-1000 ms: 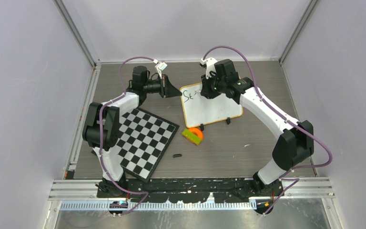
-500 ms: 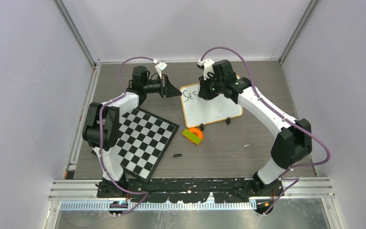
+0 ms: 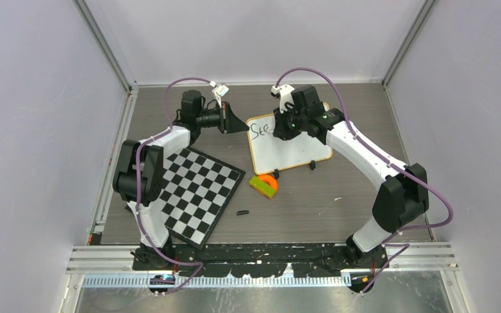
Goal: Write a sentence on the whiteboard
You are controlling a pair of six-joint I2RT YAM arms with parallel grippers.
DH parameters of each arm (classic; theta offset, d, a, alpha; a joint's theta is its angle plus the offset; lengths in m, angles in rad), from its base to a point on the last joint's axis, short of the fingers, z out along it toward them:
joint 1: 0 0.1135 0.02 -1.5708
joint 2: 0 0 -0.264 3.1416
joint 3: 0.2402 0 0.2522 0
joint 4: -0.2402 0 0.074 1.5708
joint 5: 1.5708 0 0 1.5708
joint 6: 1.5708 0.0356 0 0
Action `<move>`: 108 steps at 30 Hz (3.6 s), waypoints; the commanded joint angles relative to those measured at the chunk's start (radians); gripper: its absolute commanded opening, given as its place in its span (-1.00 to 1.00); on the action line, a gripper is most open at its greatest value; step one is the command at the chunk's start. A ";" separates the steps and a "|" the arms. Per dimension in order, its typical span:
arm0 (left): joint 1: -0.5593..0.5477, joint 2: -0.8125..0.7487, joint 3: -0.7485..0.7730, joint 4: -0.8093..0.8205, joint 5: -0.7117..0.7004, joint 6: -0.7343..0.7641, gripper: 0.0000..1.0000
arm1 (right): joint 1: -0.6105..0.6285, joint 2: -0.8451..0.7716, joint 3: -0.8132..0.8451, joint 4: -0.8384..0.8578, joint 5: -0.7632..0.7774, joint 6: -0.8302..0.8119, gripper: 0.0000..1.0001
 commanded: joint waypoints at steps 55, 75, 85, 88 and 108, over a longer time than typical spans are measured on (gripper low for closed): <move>-0.007 -0.018 0.008 0.012 0.029 0.019 -1.00 | -0.047 -0.010 0.071 -0.004 0.036 -0.020 -0.99; -0.007 -0.017 0.006 0.012 0.028 0.020 -1.00 | -0.013 -0.037 -0.059 0.018 -0.017 0.013 -0.99; -0.007 -0.019 0.004 0.010 0.031 0.020 -1.00 | -0.018 -0.098 -0.005 0.015 -0.055 0.018 -1.00; -0.007 -0.019 0.006 0.010 0.031 0.019 -1.00 | -0.030 -0.104 0.004 0.020 -0.040 0.022 -0.99; -0.007 -0.015 0.002 0.012 0.029 0.019 -1.00 | -0.048 -0.032 0.016 0.082 0.003 0.036 -1.00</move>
